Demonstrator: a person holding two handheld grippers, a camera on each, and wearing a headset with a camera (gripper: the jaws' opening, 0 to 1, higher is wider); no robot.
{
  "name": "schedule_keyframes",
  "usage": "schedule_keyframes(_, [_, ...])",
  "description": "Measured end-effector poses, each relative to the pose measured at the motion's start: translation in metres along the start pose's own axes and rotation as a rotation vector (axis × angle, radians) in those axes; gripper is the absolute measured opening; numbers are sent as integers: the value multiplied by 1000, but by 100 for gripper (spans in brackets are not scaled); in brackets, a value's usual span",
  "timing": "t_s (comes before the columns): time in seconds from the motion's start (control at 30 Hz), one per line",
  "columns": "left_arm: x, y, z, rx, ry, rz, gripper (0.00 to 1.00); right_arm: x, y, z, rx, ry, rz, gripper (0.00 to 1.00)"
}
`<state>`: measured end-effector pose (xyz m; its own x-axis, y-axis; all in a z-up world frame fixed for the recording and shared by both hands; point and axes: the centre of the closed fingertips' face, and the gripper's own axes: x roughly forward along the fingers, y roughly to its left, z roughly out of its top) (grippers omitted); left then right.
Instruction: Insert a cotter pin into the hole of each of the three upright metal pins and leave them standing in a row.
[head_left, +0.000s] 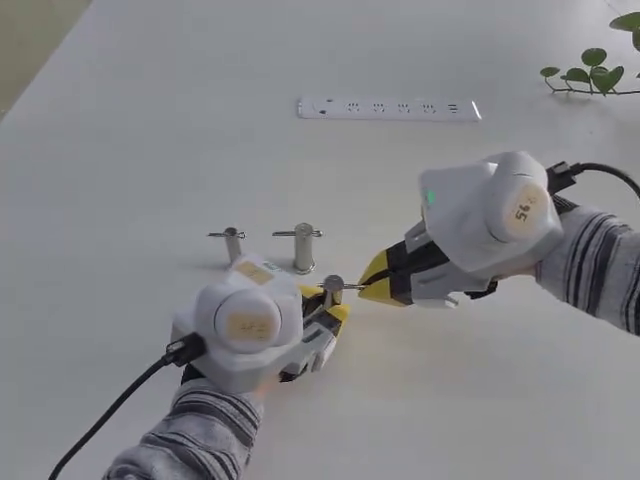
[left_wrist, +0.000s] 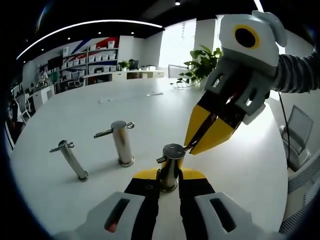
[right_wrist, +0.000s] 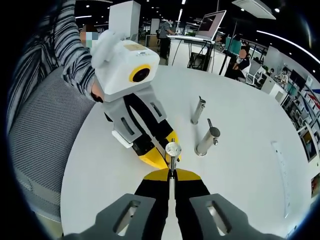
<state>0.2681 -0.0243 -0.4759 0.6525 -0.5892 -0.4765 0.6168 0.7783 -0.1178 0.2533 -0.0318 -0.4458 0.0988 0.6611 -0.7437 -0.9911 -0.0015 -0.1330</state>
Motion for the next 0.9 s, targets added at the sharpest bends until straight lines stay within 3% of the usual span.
schedule_keyframes(0.37, [0,0,-1,-44,-19,10,11,4,0,3,55,-2,-10,0])
schedule_keyframes(0.9, [1,1,-2,-72,-26,32,11,4,-4,4,53,-19,-42,3])
